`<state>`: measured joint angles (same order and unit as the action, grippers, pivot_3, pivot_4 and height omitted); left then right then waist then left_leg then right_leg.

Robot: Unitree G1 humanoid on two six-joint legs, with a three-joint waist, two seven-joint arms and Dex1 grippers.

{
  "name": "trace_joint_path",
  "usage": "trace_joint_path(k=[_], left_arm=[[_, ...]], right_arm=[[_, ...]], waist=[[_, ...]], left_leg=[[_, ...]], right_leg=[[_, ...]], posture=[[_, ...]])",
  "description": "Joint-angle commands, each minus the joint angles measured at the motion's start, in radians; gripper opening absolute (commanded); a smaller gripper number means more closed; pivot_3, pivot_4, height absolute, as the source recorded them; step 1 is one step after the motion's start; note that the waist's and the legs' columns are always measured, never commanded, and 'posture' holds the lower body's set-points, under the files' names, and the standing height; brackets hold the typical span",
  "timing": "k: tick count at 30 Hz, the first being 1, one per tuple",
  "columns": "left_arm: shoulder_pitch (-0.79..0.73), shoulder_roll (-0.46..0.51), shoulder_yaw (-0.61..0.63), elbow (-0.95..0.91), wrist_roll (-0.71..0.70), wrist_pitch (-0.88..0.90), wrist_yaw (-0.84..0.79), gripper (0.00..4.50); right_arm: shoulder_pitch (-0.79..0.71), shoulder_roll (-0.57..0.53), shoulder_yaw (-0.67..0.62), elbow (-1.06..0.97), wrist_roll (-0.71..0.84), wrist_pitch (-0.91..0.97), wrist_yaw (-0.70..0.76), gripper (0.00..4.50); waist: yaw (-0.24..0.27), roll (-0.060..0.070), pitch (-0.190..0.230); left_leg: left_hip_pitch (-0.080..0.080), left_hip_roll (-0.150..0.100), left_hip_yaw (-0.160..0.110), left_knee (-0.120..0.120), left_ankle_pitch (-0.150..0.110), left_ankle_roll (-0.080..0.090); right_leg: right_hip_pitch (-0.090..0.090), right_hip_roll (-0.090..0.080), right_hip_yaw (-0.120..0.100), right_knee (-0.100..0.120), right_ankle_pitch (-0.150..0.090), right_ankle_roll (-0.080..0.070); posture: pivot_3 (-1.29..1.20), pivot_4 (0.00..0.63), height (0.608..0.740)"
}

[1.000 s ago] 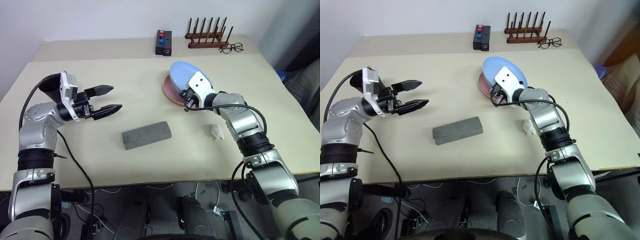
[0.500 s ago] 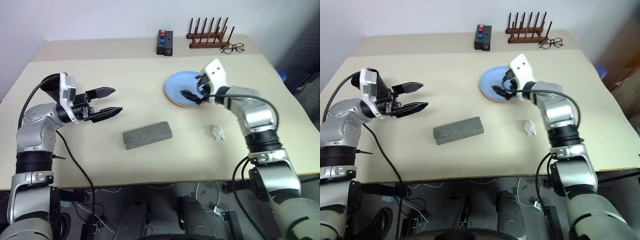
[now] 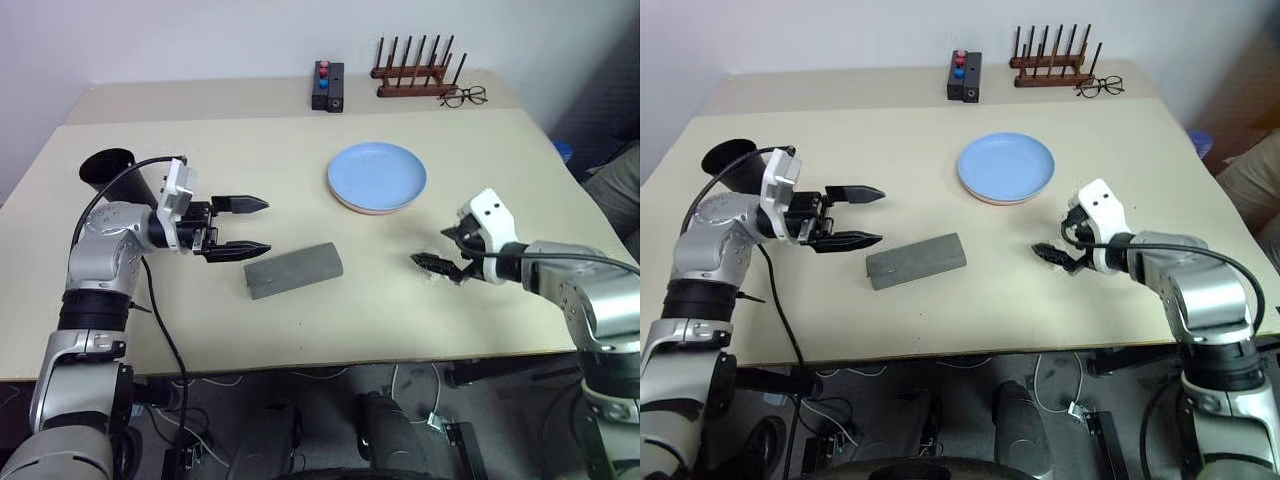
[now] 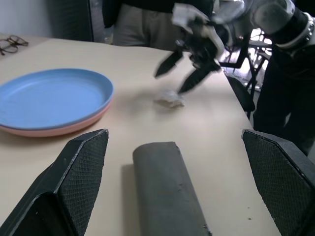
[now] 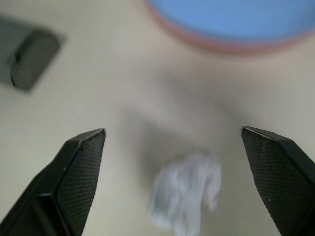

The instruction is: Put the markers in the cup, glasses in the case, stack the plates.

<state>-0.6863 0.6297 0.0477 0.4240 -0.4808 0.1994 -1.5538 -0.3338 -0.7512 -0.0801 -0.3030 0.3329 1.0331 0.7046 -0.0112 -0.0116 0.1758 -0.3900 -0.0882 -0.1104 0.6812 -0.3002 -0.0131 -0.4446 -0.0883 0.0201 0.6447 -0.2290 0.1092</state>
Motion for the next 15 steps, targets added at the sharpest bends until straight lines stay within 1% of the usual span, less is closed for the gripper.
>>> trace_joint_path(k=[1, 3, 5, 7, 12, 13, 14, 15], left_arm=[[-0.029, 0.001, 0.000, 0.016, 0.010, -0.032, -0.024, 4.50], [-0.031, 0.001, 0.002, 0.023, 0.013, -0.038, -0.028, 4.50], [-0.029, 0.001, 0.005, 0.027, 0.016, -0.044, -0.028, 4.50], [-0.025, 0.003, 0.010, 0.027, 0.015, -0.048, -0.026, 4.50], [-0.007, 0.014, 0.020, 0.022, 0.011, -0.049, -0.022, 4.50], [-0.004, 0.016, 0.021, 0.019, 0.010, -0.050, -0.021, 4.50], [0.001, 0.019, 0.024, 0.016, 0.009, -0.051, -0.020, 4.50], [0.004, 0.021, 0.026, 0.014, 0.010, -0.054, -0.018, 4.50]], right_arm=[[0.031, -0.028, 0.022, -0.028, -0.027, -0.051, -0.014, 4.46], [0.040, -0.029, 0.034, -0.009, -0.046, -0.075, -0.031, 4.46], [0.044, -0.028, 0.048, 0.013, -0.056, -0.096, -0.032, 3.96], [0.037, -0.002, 0.040, 0.038, -0.048, -0.104, -0.043, 3.22], [0.017, 0.004, 0.075, 0.088, -0.076, -0.154, -0.054, 0.79], [0.014, 0.007, 0.077, 0.094, -0.075, -0.158, -0.054, 0.23], [0.012, 0.008, 0.080, 0.099, -0.076, -0.163, -0.052, 0.10], [0.009, 0.008, 0.082, 0.104, -0.076, -0.167, -0.049, 0.10]], waist=[[0.000, 0.000, 0.000], [-0.001, 0.000, 0.000], [-0.002, 0.000, 0.000], [-0.001, 0.000, 0.000], [-0.001, 0.000, 0.000], [-0.001, 0.000, 0.000], [-0.001, 0.000, 0.000], [-0.001, 0.000, 0.000]], left_leg=[[0.000, 0.000, 0.000, 0.000, 0.000, 0.000], [0.000, 0.000, 0.000, 0.000, 0.000, 0.000], [0.000, 0.000, 0.000, 0.000, 0.000, 0.000], [0.000, 0.000, 0.000, 0.000, 0.000, 0.000], [0.000, 0.000, 0.000, 0.000, 0.000, 0.000], [0.000, 0.000, 0.000, 0.000, 0.000, 0.000], [0.000, 0.000, 0.000, 0.000, 0.000, 0.000], [0.000, 0.000, 0.000, 0.000, 0.000, 0.000]], right_leg=[[0.000, 0.000, 0.000, 0.000, 0.000, 0.000], [0.000, 0.000, 0.000, 0.000, 0.000, 0.000], [0.000, 0.000, 0.000, 0.000, 0.000, 0.000], [0.000, 0.000, 0.000, 0.000, 0.000, 0.000], [0.000, 0.000, 0.000, 0.000, 0.000, 0.000], [0.000, 0.000, 0.000, 0.000, 0.000, 0.000], [0.000, 0.000, 0.000, 0.000, 0.000, 0.000], [0.000, 0.000, 0.000, 0.000, 0.000, 0.000]], posture=[[0.00, 0.150, 0.740], [0.00, 0.150, 0.740], [0.00, 0.150, 0.740], [0.00, 0.150, 0.740], [0.00, 0.150, 0.740], [0.00, 0.150, 0.740], [0.00, 0.150, 0.740], [0.00, 0.150, 0.740]])
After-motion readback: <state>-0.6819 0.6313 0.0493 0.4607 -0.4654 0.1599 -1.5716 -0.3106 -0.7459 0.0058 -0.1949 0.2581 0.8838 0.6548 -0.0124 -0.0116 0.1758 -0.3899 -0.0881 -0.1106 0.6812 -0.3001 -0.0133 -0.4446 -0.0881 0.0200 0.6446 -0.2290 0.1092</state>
